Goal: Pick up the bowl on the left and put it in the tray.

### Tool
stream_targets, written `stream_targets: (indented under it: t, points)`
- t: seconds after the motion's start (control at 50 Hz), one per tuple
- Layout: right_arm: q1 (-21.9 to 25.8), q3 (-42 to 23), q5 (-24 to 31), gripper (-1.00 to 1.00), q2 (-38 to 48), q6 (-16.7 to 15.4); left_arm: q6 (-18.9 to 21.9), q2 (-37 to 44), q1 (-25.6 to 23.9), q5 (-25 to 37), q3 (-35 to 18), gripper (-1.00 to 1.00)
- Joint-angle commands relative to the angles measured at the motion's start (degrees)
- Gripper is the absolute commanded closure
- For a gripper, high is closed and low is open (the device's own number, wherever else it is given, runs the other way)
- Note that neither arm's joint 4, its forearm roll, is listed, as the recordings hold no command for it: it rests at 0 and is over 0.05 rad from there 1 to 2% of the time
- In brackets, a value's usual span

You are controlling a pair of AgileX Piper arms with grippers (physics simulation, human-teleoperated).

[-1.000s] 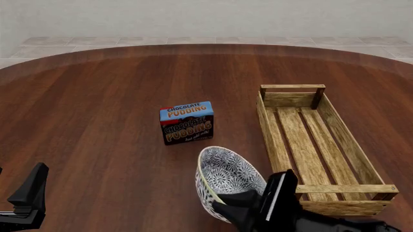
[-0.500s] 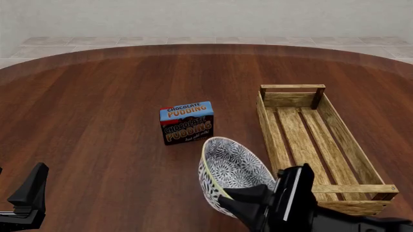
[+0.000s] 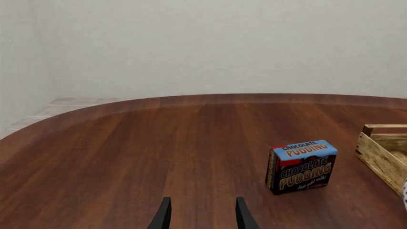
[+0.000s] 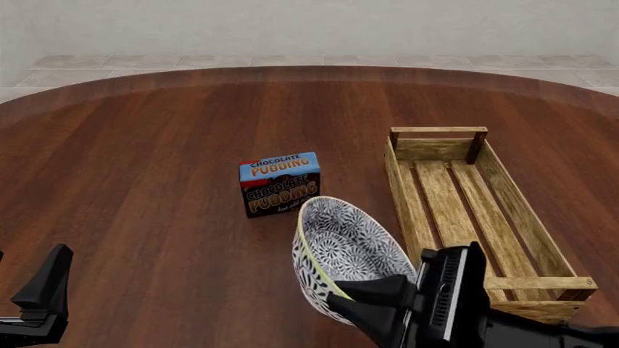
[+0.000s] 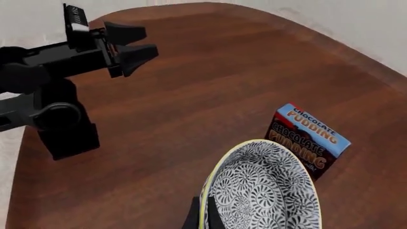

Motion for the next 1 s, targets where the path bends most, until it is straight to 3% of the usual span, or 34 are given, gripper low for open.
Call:
stream_targets:
  t: [0.02, 0.3, 0.42, 1.0]
  points:
    - [1.2, -1.3, 1.5, 1.00, -1.9, -0.8, 0.0, 0.0, 0.0, 0.0, 0.0, -1.00]
    - [1.3, -2.6, 4.2, 1.00, -4.7, -3.2, 0.0, 0.0, 0.0, 0.0, 0.0, -1.00]
    - [2.0, -5.0, 7.8, 1.00, -7.4, -3.8, 0.0, 0.0, 0.0, 0.0, 0.0, -1.00]
    - [1.6, -6.7, 11.3, 1.00, -11.5, -6.1, 0.0, 0.0, 0.0, 0.0, 0.0, -1.00]
